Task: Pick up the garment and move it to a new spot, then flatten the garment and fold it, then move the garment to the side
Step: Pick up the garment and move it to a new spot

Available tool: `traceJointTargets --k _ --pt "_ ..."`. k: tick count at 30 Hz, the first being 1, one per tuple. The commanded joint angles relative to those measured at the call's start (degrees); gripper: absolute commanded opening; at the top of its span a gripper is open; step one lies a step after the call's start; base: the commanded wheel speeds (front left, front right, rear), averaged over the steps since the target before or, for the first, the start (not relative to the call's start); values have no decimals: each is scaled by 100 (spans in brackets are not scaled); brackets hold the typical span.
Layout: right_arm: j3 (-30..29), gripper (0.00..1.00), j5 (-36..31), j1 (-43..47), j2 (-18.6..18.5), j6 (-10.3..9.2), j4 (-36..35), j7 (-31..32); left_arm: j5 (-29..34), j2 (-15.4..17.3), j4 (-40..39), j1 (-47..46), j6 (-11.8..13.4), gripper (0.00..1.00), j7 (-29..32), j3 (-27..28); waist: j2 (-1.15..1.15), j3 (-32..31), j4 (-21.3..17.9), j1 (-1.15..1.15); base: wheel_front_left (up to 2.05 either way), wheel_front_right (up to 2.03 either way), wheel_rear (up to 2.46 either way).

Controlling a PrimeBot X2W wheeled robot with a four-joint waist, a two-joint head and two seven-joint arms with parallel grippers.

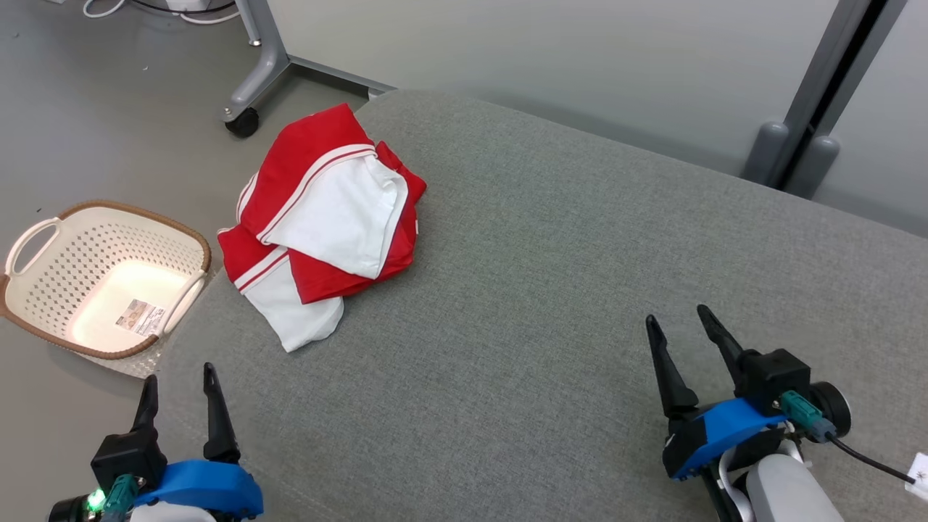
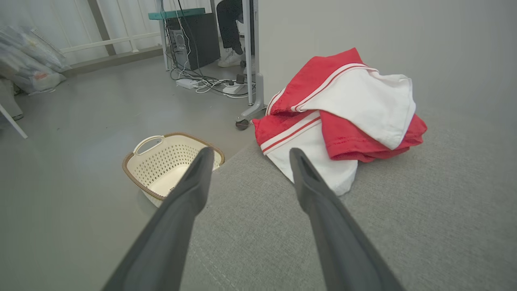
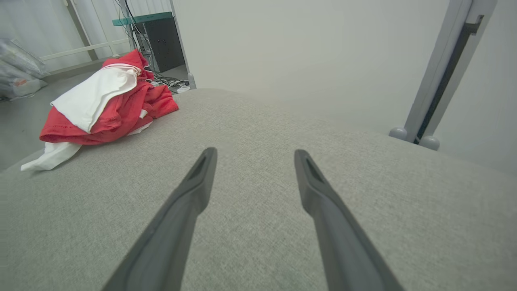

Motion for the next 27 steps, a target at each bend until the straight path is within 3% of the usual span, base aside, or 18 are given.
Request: traceJointTargets --k 1,8,16,27 --pt "55 100 -34 -104 -22 0 38 -19 -34 -4 -52 52 51 100 -26 30 0 63 49 -1 0 0 0" --pt "180 100 -33 -227 -23 0 113 -19 -64 0 -124 102 74 100 -27 68 0 120 56 -1 0 0 0" --pt "-47 100 -244 -26 -21 0 -56 -19 -83 -1 284 -495 -323 100 -27 72 0 265 3 -1 0 0 0" --pt "45 100 -576 -353 -107 0 -253 -19 -201 184 1206 -1783 -605 100 -22 400 0 1021 -639 -1 0 0 0"
